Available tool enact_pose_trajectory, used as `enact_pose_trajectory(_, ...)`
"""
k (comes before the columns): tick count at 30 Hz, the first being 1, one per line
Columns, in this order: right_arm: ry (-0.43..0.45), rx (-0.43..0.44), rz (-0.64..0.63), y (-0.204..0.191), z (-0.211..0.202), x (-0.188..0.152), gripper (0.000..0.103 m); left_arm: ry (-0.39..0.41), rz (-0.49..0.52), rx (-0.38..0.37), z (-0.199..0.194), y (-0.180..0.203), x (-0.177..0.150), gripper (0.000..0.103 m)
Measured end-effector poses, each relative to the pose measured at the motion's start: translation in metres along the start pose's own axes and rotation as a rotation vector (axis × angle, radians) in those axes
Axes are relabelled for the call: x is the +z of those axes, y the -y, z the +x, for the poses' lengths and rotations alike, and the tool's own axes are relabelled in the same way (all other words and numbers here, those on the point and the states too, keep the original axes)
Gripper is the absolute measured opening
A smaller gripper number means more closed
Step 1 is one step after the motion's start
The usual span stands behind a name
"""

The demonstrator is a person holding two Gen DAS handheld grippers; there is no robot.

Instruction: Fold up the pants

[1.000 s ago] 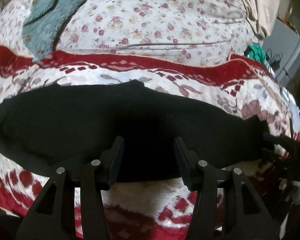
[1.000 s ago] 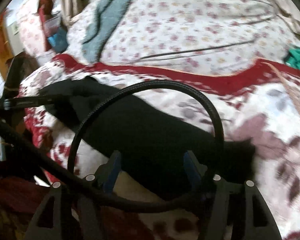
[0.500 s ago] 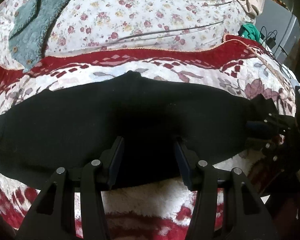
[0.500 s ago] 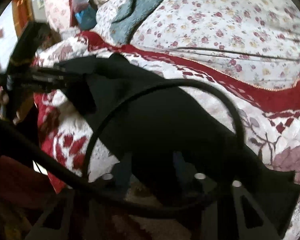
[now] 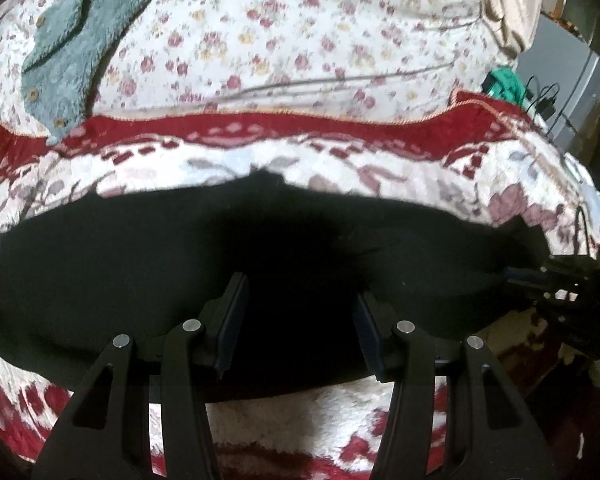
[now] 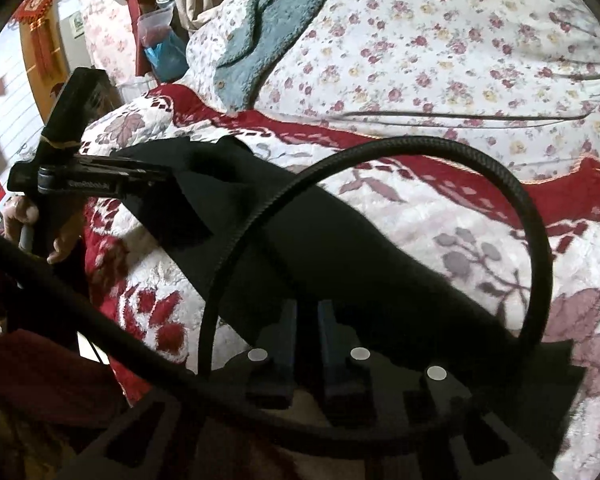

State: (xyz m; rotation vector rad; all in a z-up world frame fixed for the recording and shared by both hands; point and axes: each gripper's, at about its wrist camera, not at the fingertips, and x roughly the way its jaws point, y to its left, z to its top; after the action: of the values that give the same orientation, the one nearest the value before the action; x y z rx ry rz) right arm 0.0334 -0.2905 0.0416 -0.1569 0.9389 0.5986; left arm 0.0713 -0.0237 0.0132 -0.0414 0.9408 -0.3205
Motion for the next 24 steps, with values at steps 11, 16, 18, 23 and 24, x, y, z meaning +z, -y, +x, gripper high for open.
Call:
enact_pose_trajectory(11,0.014,0.013,0.106,0.024,-0.017,-0.016,0.009,0.018,-0.102,-0.082,0.001,-0.016,0.009,0.051)
enact_pose_trajectory(16,0.060,0.059,0.021,-0.010,-0.008,0.005,0.053,0.103,-0.077,-0.094,-0.027,-0.011,0.013,0.051)
enact_pose_trajectory(18,0.085,0.100,-0.015,-0.028,0.000,0.015,0.053,0.090,-0.089,-0.109,-0.029,-0.015,0.013,0.051)
enact_pose_trajectory(23,0.052,0.082,-0.179,-0.076,0.045,0.036,0.053,0.068,-0.164,-0.096,-0.025,-0.036,0.007,0.051)
enact_pose_trajectory(24,0.044,0.074,-0.205,-0.080,0.053,0.039,0.053,0.062,-0.175,-0.095,-0.023,-0.040,0.007,0.051)
